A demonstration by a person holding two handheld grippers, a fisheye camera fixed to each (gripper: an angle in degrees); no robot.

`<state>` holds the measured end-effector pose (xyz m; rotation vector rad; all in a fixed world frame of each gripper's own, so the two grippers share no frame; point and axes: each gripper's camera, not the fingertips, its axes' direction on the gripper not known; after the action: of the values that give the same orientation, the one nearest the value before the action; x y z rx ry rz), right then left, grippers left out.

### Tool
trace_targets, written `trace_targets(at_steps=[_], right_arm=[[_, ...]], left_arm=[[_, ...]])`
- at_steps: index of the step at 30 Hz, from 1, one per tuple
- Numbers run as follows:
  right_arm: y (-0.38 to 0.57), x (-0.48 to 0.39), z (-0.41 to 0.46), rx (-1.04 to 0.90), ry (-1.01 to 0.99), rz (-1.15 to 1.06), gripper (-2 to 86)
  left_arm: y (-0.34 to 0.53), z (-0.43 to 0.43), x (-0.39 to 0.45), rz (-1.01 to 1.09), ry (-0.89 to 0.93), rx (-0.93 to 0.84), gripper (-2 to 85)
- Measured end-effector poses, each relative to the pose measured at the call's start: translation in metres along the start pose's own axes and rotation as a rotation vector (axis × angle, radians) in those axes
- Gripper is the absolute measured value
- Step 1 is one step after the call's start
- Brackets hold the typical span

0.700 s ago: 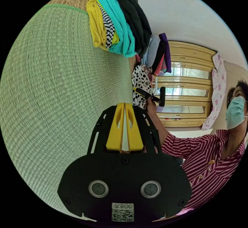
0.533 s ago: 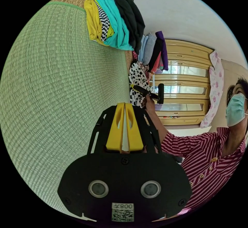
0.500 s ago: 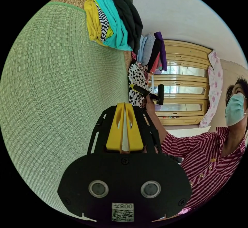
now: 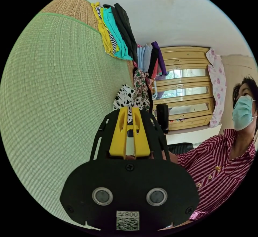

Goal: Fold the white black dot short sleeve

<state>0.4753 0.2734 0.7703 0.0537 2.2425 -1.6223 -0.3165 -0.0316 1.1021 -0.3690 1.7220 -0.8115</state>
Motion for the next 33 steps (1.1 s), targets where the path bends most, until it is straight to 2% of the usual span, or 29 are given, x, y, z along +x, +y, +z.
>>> trace_targets(at_steps=[8, 15, 18, 26, 33], right_arm=[[0.093, -0.020, 0.114, -0.163, -0.112, -0.196, 1.5], [0.203, -0.028, 0.120, -0.228, -0.087, -0.268, 1.5], [0.236, -0.021, 0.112, -0.265, -0.063, -0.292, 1.5], [0.263, 0.022, 0.088, -0.330, 0.001, -0.283, 1.6], [0.269, 0.062, 0.081, -0.386, 0.037, -0.230, 2.1]], left_arm=[[0.147, -0.051, 0.023, 0.027, -0.168, 0.072, 6.8], [0.325, -0.089, 0.069, -0.147, -0.204, 0.201, 7.3], [0.360, -0.088, 0.074, -0.205, -0.189, 0.227, 7.7], [0.335, -0.053, 0.099, -0.183, -0.236, 0.197, 8.6], [0.294, 0.005, 0.115, -0.131, -0.333, -0.031, 5.7]])
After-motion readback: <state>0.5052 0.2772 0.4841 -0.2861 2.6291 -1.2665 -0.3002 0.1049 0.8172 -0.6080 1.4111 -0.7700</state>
